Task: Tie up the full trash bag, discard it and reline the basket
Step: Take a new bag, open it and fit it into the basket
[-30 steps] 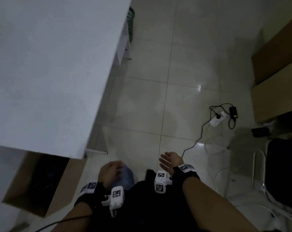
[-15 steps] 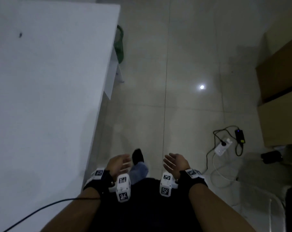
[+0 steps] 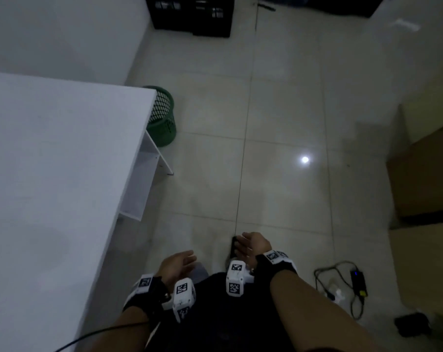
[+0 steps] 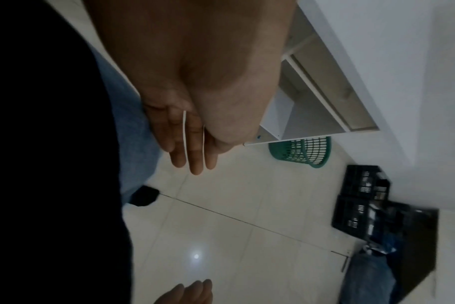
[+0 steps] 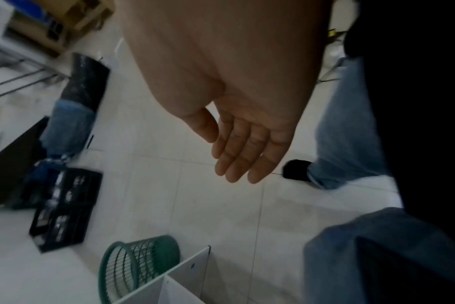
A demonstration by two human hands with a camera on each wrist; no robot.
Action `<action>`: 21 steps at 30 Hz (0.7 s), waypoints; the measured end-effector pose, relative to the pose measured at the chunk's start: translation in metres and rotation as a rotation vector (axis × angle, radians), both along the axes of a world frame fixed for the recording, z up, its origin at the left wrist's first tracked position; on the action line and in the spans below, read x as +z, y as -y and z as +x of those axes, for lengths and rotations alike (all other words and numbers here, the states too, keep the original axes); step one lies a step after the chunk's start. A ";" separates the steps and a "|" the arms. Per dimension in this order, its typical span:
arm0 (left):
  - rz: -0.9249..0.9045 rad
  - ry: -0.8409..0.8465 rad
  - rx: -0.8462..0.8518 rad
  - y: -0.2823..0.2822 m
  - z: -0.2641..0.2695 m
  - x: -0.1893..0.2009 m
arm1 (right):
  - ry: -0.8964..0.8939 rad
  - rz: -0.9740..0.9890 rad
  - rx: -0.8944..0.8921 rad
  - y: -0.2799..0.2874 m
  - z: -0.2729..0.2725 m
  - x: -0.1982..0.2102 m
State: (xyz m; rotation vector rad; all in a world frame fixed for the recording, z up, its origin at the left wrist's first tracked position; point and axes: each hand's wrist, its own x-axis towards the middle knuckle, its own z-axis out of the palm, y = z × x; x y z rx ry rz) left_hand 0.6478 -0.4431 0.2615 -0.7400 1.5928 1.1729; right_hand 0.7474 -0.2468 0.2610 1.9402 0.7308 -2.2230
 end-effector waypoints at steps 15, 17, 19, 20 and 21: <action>0.022 -0.194 0.501 -0.145 -0.151 0.026 | -0.128 0.230 0.736 -0.170 -0.286 0.017; 0.019 -0.262 0.537 -0.160 -0.164 0.033 | -0.175 0.297 0.859 -0.175 -0.309 0.021; 0.012 -0.359 0.571 -0.172 -0.184 0.041 | -0.295 0.361 0.969 -0.174 -0.340 0.030; -0.017 -0.392 0.576 -0.176 -0.192 0.044 | -0.346 0.399 1.031 -0.172 -0.353 0.037; -0.048 -0.411 0.585 -0.181 -0.197 0.050 | -0.394 0.438 1.111 -0.168 -0.365 0.044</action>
